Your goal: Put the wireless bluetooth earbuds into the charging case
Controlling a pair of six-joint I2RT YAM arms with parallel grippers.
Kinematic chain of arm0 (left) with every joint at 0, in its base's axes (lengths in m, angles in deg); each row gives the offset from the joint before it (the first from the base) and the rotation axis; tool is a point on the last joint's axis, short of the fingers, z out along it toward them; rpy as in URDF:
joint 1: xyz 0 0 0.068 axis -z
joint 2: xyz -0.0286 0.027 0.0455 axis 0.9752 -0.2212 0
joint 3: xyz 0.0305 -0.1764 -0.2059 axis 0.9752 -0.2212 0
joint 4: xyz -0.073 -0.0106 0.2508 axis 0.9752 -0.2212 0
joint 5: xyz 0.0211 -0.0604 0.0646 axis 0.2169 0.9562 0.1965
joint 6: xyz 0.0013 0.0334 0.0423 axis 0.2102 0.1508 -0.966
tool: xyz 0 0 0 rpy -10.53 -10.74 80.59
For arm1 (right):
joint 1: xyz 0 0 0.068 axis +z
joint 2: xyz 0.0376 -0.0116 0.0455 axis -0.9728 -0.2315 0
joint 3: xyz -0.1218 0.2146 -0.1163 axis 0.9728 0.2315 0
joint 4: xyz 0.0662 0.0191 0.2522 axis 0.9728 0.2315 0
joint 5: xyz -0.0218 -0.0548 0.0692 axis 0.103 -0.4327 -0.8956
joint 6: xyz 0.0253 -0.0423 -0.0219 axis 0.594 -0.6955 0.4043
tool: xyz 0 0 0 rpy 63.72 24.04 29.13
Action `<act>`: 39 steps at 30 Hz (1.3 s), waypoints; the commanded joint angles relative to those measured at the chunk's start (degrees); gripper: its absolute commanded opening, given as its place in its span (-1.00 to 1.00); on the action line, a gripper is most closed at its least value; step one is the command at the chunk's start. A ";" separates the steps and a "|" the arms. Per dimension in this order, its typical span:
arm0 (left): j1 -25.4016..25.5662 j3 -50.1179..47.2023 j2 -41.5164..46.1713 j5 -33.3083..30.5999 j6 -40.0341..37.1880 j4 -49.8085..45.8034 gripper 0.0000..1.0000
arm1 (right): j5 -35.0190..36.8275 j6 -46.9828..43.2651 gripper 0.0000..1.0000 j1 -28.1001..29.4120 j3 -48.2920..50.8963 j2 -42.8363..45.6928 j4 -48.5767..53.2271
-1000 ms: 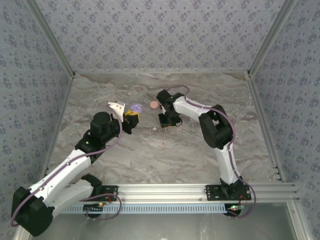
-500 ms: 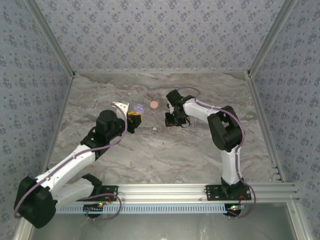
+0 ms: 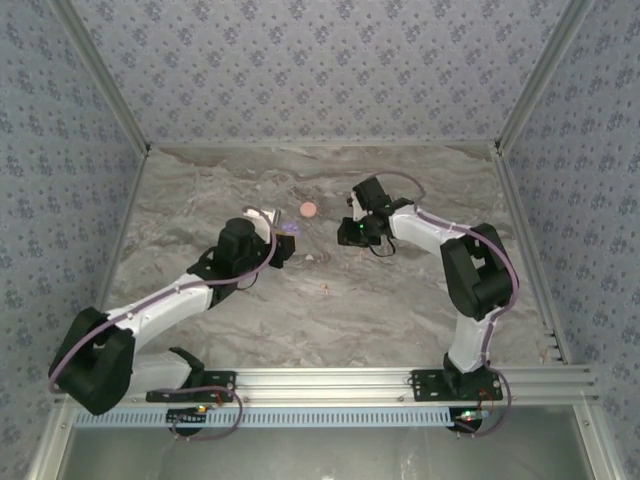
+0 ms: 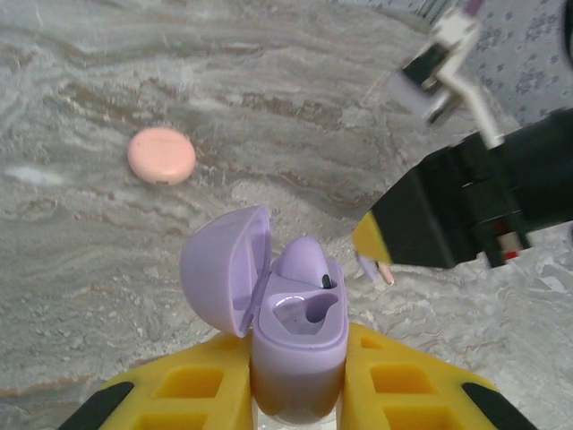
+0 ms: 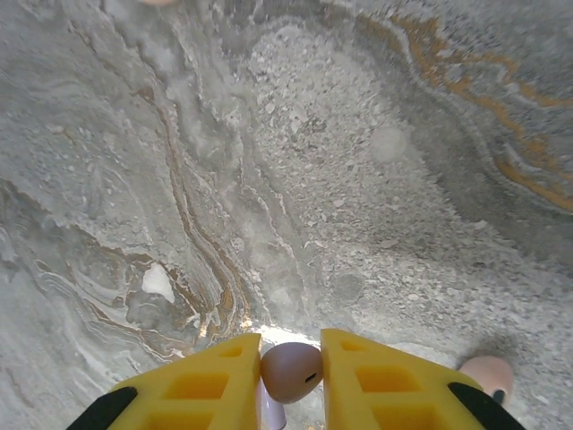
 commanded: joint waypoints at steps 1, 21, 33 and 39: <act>0.70 0.24 -2.64 0.59 2.62 4.77 -0.53 | -2.32 1.55 -0.52 -1.03 2.78 3.87 -5.31; 1.35 -1.11 -12.33 9.30 7.76 21.41 -0.53 | -5.59 2.16 -0.53 -1.38 8.34 17.93 -17.87; 2.13 -0.85 -13.36 16.75 7.83 30.55 -0.53 | -6.23 1.33 -0.51 0.51 7.86 21.91 -20.95; 2.71 -0.57 -13.58 18.24 8.47 33.46 -0.53 | -6.38 0.67 -0.50 1.78 7.29 22.99 -21.23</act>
